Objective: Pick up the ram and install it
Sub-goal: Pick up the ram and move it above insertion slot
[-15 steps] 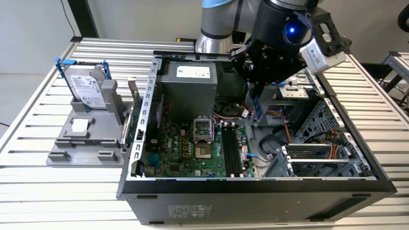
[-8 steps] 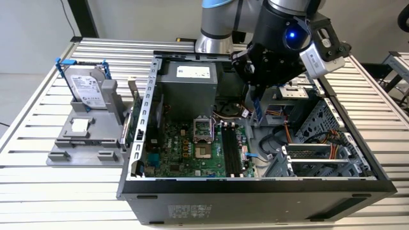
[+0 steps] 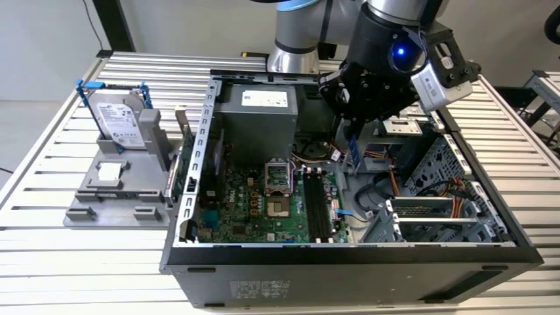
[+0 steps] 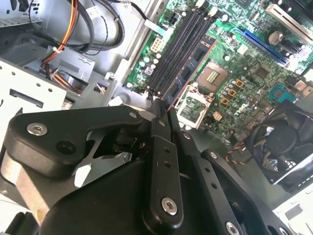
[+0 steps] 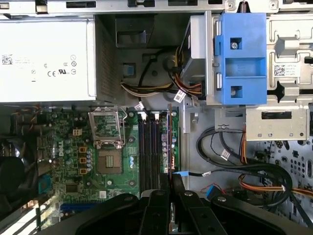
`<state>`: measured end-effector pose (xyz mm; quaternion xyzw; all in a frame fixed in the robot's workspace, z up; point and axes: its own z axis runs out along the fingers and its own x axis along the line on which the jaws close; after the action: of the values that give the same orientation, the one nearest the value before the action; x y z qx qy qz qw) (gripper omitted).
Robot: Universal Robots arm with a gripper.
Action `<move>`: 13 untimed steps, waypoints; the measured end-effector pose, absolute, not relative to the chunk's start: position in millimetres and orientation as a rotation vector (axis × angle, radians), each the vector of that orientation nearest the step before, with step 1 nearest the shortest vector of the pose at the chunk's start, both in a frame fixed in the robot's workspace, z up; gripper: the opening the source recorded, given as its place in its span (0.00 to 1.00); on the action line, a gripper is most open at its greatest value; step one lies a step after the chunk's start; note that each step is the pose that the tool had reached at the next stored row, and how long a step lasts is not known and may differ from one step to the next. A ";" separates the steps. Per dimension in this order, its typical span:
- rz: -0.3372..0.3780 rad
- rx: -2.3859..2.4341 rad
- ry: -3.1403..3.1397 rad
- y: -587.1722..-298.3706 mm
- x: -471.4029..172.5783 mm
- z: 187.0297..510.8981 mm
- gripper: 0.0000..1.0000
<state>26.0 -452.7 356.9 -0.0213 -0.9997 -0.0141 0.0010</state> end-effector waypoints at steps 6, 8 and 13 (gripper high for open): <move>-0.044 -0.067 -3.139 -452.7 26.0 354.4 0.00; -0.044 -0.067 -3.139 -452.7 26.0 352.0 0.00; -0.044 -0.067 -3.139 -452.5 26.0 345.2 0.00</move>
<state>26.0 -452.5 345.2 -0.0215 -0.9997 -0.0139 0.0010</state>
